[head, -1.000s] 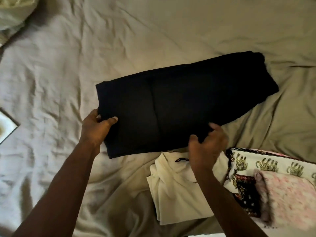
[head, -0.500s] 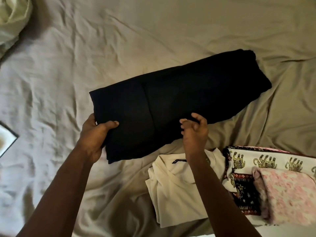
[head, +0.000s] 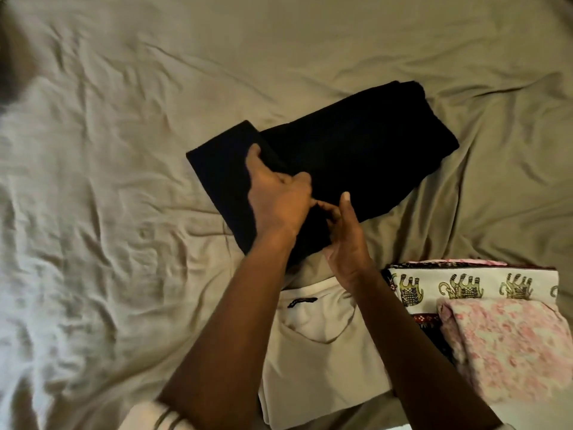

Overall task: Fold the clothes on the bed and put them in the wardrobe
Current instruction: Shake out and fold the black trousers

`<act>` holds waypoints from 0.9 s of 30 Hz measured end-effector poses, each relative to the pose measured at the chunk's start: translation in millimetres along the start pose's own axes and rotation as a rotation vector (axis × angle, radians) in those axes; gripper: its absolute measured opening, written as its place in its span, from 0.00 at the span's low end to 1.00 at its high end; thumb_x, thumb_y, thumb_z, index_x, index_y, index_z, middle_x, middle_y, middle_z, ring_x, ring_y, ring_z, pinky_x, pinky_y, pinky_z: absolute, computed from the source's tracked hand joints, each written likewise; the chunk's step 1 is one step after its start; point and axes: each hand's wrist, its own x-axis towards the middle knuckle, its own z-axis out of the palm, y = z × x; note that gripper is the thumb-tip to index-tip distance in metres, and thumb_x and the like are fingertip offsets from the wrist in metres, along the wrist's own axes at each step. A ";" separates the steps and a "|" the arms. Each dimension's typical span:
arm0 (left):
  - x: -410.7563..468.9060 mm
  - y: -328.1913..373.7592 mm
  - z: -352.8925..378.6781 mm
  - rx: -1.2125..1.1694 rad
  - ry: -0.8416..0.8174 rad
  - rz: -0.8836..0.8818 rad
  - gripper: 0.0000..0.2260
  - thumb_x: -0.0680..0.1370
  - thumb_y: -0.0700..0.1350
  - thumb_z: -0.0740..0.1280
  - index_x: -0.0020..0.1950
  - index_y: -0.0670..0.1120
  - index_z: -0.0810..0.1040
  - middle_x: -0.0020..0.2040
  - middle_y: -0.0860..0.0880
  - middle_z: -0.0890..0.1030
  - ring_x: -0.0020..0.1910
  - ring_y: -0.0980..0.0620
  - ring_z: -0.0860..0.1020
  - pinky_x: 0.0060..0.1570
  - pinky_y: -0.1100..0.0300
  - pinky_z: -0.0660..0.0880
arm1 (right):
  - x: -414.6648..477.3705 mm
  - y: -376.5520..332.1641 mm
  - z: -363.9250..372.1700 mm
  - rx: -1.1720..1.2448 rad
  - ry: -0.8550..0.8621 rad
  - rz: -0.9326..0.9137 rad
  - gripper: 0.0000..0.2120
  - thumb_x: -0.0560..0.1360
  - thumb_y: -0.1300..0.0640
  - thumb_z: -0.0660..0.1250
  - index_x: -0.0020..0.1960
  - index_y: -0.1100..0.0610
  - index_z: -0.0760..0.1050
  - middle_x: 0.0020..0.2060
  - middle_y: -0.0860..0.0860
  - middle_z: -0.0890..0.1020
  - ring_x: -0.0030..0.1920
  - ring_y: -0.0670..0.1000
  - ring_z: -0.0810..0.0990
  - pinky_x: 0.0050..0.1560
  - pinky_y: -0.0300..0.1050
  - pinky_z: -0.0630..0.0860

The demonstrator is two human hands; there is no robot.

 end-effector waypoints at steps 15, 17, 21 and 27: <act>32.1 -61.6 -54.5 0.182 0.236 -0.174 0.36 0.70 0.49 0.82 0.74 0.50 0.68 0.66 0.48 0.79 0.64 0.48 0.80 0.66 0.48 0.78 | 10.5 11.9 -29.3 -0.704 0.446 -0.255 0.21 0.80 0.56 0.70 0.71 0.46 0.75 0.65 0.46 0.78 0.65 0.46 0.77 0.64 0.44 0.77; 35.6 -54.9 -49.7 0.090 0.223 -0.220 0.35 0.71 0.43 0.81 0.74 0.49 0.68 0.66 0.47 0.79 0.62 0.47 0.80 0.65 0.47 0.79 | 4.8 13.7 -28.2 -0.946 0.491 -0.402 0.24 0.79 0.53 0.71 0.74 0.45 0.71 0.66 0.48 0.72 0.63 0.44 0.72 0.60 0.41 0.73; 27.3 -21.7 -46.8 -0.007 0.185 -0.209 0.30 0.70 0.38 0.76 0.71 0.48 0.73 0.60 0.46 0.83 0.57 0.45 0.83 0.55 0.43 0.83 | 4.5 9.1 -29.0 -1.198 0.285 -0.722 0.20 0.80 0.46 0.66 0.72 0.47 0.76 0.66 0.46 0.73 0.65 0.48 0.71 0.64 0.46 0.72; -7.4 52.7 12.4 -0.096 0.204 0.054 0.31 0.71 0.36 0.75 0.72 0.49 0.71 0.48 0.51 0.83 0.45 0.56 0.85 0.44 0.59 0.83 | 10.0 -23.0 -18.9 -0.427 -0.087 -0.297 0.22 0.83 0.40 0.58 0.66 0.53 0.80 0.59 0.44 0.85 0.63 0.42 0.81 0.63 0.40 0.77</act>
